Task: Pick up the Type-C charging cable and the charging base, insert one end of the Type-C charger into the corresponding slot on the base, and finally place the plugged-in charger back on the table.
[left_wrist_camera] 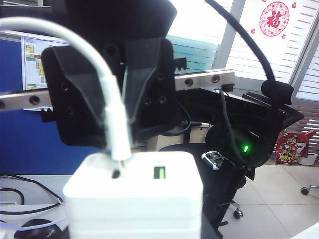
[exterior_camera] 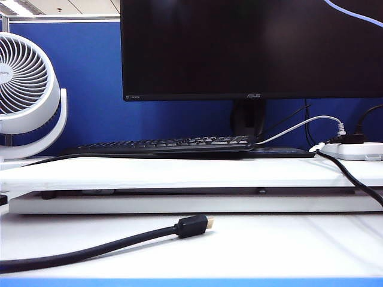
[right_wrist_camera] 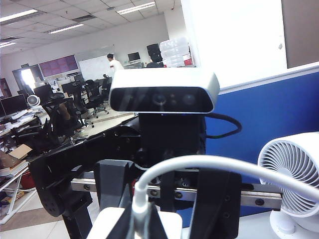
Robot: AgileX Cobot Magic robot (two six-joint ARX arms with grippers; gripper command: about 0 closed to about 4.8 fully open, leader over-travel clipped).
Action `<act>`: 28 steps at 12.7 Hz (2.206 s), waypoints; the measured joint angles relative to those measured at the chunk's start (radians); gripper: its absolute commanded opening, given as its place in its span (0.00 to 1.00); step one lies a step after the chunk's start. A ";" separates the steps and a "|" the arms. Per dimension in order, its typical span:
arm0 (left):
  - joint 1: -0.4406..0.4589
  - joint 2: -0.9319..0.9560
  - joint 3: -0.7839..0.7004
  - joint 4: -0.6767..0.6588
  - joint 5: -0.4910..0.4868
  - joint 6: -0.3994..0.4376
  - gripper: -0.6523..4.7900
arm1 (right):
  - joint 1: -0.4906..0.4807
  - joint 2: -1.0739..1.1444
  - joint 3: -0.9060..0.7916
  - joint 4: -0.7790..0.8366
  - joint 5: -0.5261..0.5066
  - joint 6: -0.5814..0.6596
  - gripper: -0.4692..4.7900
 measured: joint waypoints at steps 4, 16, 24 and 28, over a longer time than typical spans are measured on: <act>0.000 -0.002 0.000 0.000 0.001 -0.042 0.11 | -0.024 0.000 0.000 -0.010 -0.018 0.000 0.09; 0.000 -0.002 0.000 -0.005 -0.042 -0.017 0.11 | -0.022 0.000 0.000 -0.017 0.009 0.000 0.09; 0.000 -0.002 0.000 -0.004 -0.042 -0.005 0.11 | -0.019 0.002 0.000 -0.019 0.020 0.000 0.09; 0.000 -0.002 0.000 -0.006 -0.077 -0.025 0.11 | -0.019 0.002 0.000 -0.019 0.024 -0.002 0.09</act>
